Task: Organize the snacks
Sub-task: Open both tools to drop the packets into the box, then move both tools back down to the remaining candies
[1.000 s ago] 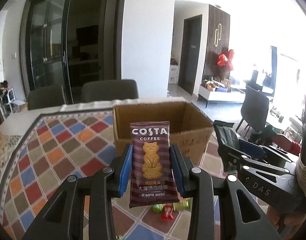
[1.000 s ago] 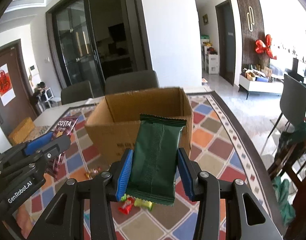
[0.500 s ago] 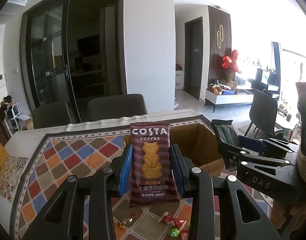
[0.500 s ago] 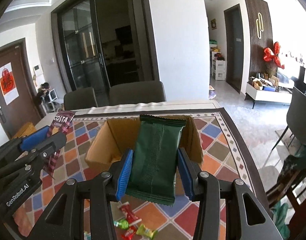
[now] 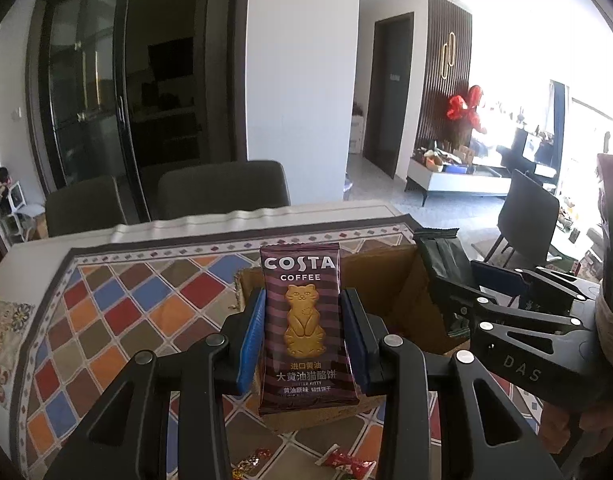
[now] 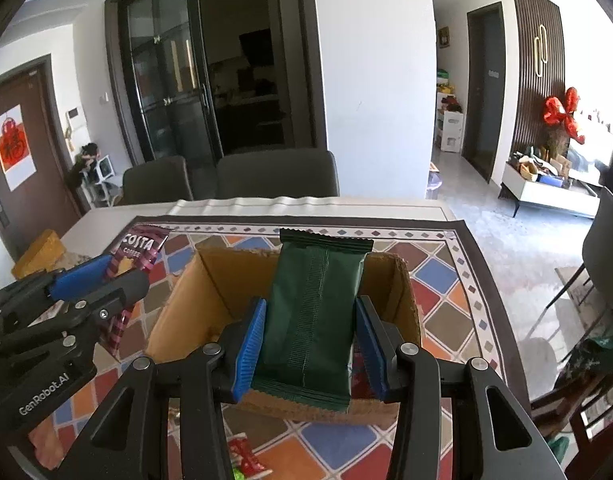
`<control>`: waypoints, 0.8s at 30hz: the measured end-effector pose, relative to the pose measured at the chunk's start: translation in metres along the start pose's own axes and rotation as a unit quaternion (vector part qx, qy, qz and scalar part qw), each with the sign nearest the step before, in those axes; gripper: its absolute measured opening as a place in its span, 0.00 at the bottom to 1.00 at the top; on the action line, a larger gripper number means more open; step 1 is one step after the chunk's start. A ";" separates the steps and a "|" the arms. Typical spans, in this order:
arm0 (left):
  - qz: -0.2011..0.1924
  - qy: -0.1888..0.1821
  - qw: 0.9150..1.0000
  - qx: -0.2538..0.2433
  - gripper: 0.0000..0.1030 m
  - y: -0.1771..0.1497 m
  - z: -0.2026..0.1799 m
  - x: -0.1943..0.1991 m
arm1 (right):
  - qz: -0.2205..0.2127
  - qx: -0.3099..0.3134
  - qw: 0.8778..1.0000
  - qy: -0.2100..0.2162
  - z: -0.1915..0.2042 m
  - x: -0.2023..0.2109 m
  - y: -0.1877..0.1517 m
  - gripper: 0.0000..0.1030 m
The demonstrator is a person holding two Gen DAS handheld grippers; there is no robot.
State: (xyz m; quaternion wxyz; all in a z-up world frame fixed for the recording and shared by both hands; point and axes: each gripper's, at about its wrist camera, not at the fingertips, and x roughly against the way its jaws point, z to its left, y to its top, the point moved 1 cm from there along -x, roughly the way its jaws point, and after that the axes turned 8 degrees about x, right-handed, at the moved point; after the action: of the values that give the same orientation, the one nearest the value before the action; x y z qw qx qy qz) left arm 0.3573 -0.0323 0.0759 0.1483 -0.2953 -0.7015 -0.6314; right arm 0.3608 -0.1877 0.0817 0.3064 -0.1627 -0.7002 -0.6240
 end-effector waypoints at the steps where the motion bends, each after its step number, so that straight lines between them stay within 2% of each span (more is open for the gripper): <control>1: 0.004 -0.001 1.000 0.001 0.36 0.001 0.001 -0.005 | 0.004 0.000 1.000 0.000 0.000 -0.005 0.001 0.45; 4: 0.010 -0.002 1.000 0.004 0.37 0.001 0.000 -0.016 | 0.012 -0.004 1.000 0.002 -0.003 -0.015 0.001 0.45; 7: 0.010 -0.001 1.000 0.001 0.46 0.000 -0.001 -0.022 | 0.019 -0.005 1.000 -0.002 -0.006 -0.023 0.001 0.45; 9: 0.009 0.008 1.000 -0.002 0.55 -0.001 -0.002 -0.020 | 0.022 -0.003 1.000 -0.006 -0.008 -0.027 0.000 0.49; 10: 0.006 0.012 1.000 -0.002 0.58 -0.001 -0.002 -0.018 | 0.026 -0.006 1.000 -0.007 -0.009 -0.029 -0.001 0.57; 16: -0.008 0.021 1.000 -0.016 0.58 -0.013 -0.005 0.004 | 0.015 -0.008 1.000 -0.012 -0.012 -0.014 -0.011 0.58; 24: -0.028 0.010 0.999 -0.024 0.58 -0.032 -0.012 0.046 | -0.018 -0.001 1.000 0.000 0.002 0.025 -0.027 0.58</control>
State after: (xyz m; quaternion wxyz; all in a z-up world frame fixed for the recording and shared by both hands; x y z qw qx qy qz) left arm 0.2998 -0.0347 0.0794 0.1302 -0.2729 -0.6925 -0.6550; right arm 0.3244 -0.1942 0.0763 0.2953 -0.1505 -0.7021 -0.6302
